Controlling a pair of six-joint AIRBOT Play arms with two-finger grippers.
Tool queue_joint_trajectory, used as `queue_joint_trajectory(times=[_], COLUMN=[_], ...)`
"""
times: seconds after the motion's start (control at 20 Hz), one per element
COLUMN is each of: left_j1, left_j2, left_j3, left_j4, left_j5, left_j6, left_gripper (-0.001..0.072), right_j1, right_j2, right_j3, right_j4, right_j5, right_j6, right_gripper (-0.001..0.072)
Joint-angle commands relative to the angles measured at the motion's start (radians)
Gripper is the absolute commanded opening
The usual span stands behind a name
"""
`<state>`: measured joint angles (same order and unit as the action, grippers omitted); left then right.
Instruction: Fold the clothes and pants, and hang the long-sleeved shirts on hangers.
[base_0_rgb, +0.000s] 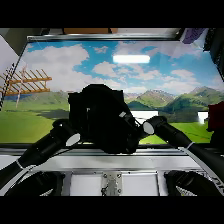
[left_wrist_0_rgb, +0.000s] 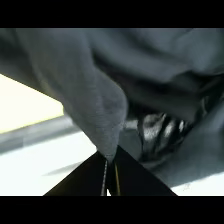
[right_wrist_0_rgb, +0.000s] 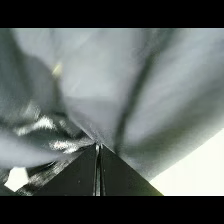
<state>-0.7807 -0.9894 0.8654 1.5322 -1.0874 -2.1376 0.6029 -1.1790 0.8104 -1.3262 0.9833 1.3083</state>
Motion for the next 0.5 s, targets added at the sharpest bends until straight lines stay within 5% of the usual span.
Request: queue_joint_trajectory(times=[0.0, 0.25, 0.45], left_j1=[0.062, 0.172, 0.188], left_j2=[0.000, 0.000, 0.001], left_j3=[0.213, 0.564, 0.504], left_j4=[0.082, 0.081, 0.080], left_j5=[0.002, 0.162, 0.142], left_j6=[0.088, 0.203, 0.211], left_gripper=[0.0022, 0.0022, 0.0022], right_j1=[-0.115, -0.354, -0.400], right_j2=[0.102, 0.259, 0.374], right_j3=[0.168, 0.452, 0.348], right_j4=[-0.043, -0.043, -0.065], right_j5=[-0.001, 0.000, 0.091], right_j6=[0.073, 0.151, 0.272], right_gripper=[0.0022, 0.0021, 0.0020])
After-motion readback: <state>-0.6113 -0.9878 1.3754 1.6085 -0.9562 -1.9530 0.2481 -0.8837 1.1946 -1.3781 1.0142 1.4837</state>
